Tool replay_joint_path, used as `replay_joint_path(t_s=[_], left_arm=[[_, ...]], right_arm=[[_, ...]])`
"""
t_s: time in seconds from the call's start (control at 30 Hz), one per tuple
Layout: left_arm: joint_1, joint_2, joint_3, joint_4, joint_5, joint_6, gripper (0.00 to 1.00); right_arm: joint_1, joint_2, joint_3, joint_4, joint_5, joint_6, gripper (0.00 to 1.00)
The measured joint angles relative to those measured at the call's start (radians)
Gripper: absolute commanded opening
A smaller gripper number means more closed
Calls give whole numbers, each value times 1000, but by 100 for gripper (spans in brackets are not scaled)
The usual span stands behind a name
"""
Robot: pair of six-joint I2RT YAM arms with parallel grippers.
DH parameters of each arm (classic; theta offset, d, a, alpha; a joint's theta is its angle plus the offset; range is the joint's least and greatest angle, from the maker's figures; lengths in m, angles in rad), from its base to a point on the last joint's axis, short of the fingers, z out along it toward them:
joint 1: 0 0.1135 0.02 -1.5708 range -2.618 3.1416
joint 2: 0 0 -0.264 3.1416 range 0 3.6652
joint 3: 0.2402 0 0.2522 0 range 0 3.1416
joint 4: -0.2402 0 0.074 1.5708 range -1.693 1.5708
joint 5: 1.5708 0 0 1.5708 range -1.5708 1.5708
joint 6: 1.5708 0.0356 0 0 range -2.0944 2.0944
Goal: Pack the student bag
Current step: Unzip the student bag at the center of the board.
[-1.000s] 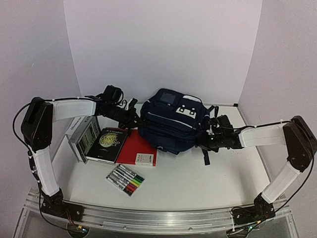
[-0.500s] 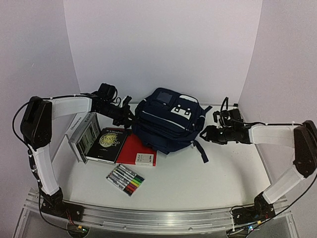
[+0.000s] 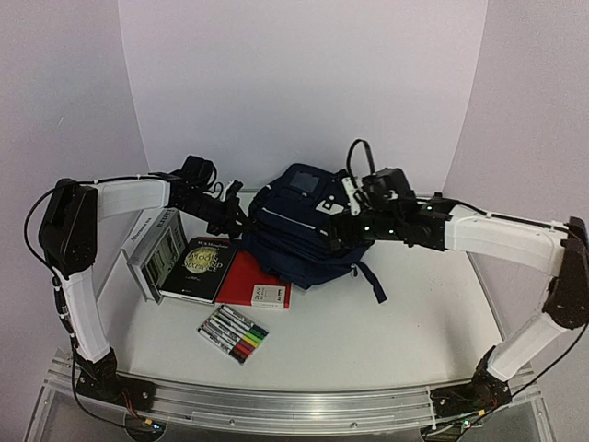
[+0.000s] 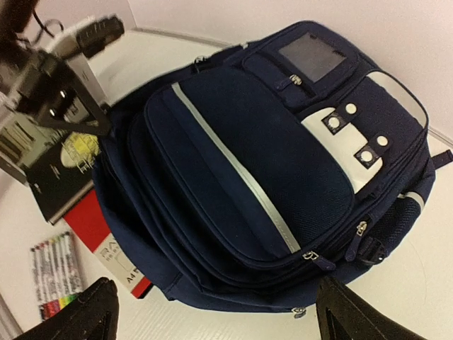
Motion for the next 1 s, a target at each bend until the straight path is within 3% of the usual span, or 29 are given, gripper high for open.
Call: replay_joint_path(t_s=[0.2, 0.33, 0.5, 0.53, 0.63, 0.7, 0.77, 1.0], left_arm=[[0, 0, 0, -3, -1, 0, 0], [0, 0, 0, -3, -2, 1, 0], [0, 0, 0, -4, -14, 5, 0], [-1, 0, 0, -4, -16, 5, 0], [-6, 0, 0, -3, -22, 6, 0], [-9, 0, 0, -1, -23, 5, 2], [-9, 0, 0, 4, -23, 2, 3], [-10, 1, 0, 28, -17, -20, 1]], right_arm=[[99, 229, 90, -72, 125, -117, 98], [136, 320, 136, -93, 217, -159, 95], [138, 378, 181, -86, 347, -187, 70], [140, 382, 183, -81, 365, -197, 61], [144, 386, 183, -71, 395, -225, 23], [146, 386, 183, -61, 401, -237, 5], [146, 386, 183, -53, 399, -236, 0], [143, 352, 135, -22, 348, -178, 0]])
